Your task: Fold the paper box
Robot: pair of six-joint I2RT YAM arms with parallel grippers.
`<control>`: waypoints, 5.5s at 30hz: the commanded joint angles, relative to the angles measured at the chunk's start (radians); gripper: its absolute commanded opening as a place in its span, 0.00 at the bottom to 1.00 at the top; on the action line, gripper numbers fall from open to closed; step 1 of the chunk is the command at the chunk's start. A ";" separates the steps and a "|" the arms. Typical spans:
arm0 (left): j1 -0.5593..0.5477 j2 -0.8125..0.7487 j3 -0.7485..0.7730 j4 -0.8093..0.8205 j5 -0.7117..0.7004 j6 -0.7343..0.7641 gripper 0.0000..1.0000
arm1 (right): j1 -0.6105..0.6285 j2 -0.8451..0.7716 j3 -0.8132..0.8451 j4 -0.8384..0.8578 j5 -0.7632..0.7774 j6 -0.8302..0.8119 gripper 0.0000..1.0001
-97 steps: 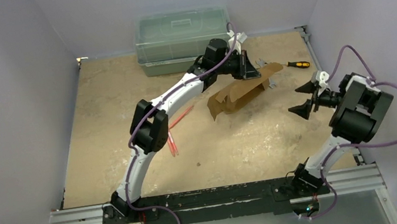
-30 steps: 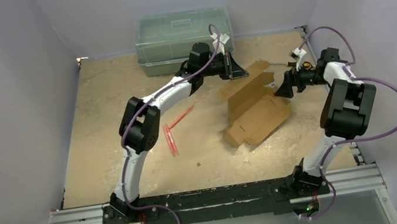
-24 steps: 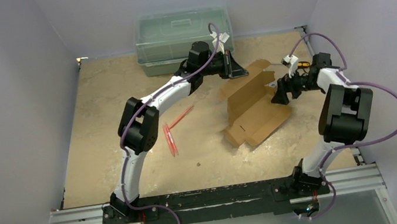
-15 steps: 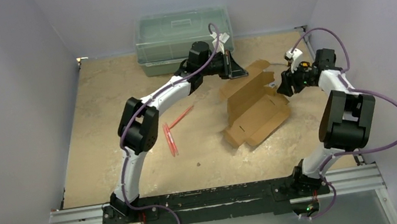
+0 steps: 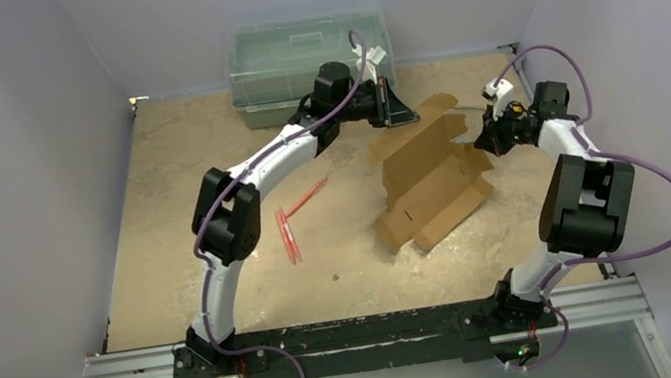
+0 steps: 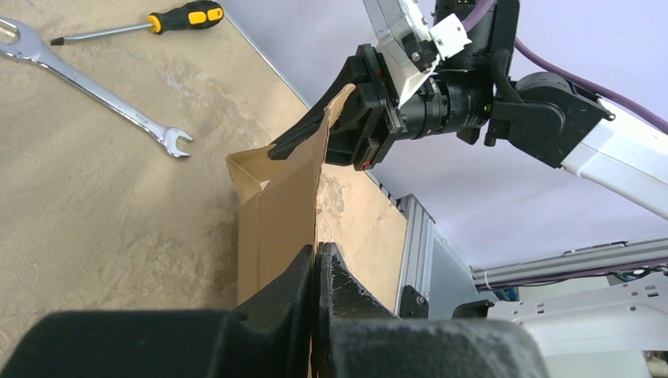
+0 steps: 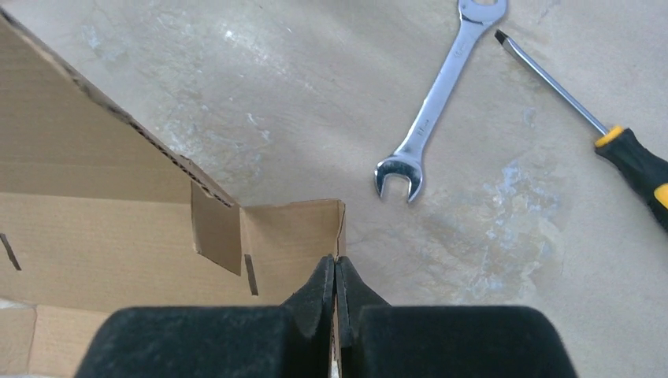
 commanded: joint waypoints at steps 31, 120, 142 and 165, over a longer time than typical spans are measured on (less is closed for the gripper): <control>-0.138 -0.198 -0.175 -0.021 -0.050 0.054 0.00 | -0.013 -0.381 -0.494 0.740 -0.226 0.120 0.00; -0.002 -0.282 -0.126 -0.178 -0.222 0.168 0.00 | 0.071 -0.323 -0.669 1.514 -0.186 0.622 0.00; -0.083 -0.239 -0.177 -0.162 -0.204 0.234 0.00 | 0.074 -0.443 -0.482 0.504 -0.256 -0.134 0.00; -0.075 -0.239 -0.093 -0.255 -0.174 0.296 0.00 | 0.073 -0.272 -0.243 0.232 -0.103 -0.197 0.49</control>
